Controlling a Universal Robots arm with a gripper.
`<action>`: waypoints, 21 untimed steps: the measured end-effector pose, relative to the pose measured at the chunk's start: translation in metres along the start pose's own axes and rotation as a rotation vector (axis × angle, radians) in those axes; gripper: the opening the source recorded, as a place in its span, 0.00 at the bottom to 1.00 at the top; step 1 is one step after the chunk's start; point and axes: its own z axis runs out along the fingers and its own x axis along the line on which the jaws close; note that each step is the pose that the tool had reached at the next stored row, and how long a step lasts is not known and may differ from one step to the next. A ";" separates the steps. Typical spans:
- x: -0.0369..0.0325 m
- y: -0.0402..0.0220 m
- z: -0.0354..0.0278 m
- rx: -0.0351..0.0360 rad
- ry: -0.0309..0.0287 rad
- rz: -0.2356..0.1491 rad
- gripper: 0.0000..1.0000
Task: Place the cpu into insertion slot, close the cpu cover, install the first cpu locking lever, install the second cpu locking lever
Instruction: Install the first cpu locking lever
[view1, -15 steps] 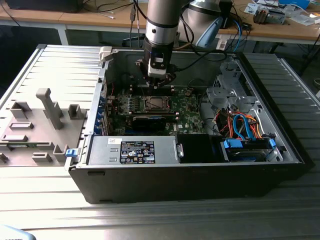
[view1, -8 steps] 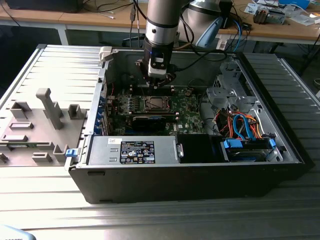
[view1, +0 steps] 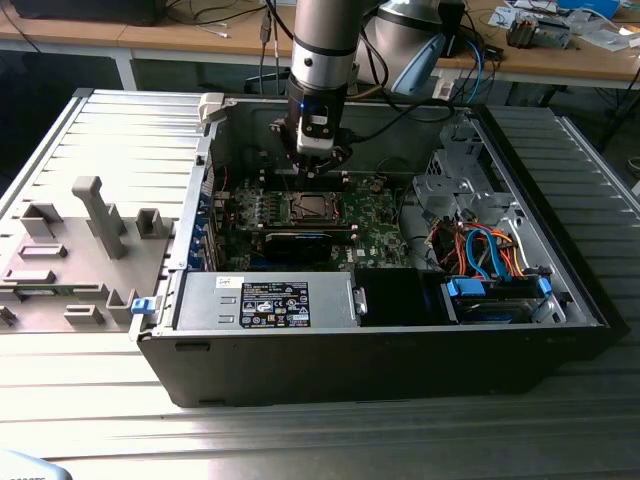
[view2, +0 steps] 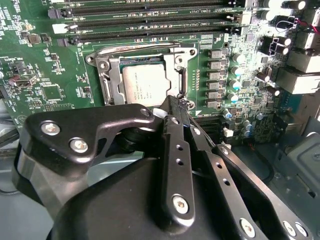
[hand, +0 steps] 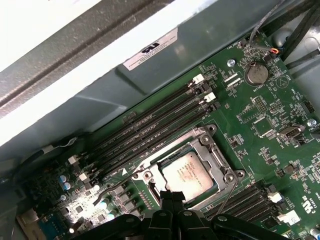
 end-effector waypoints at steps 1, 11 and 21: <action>0.0000 0.0000 0.0000 0.0000 -0.0001 -0.001 0.11; 0.0000 0.0000 0.0000 0.0008 -0.0004 -0.012 0.11; 0.0000 0.0000 0.0000 0.0016 -0.0009 -0.026 0.11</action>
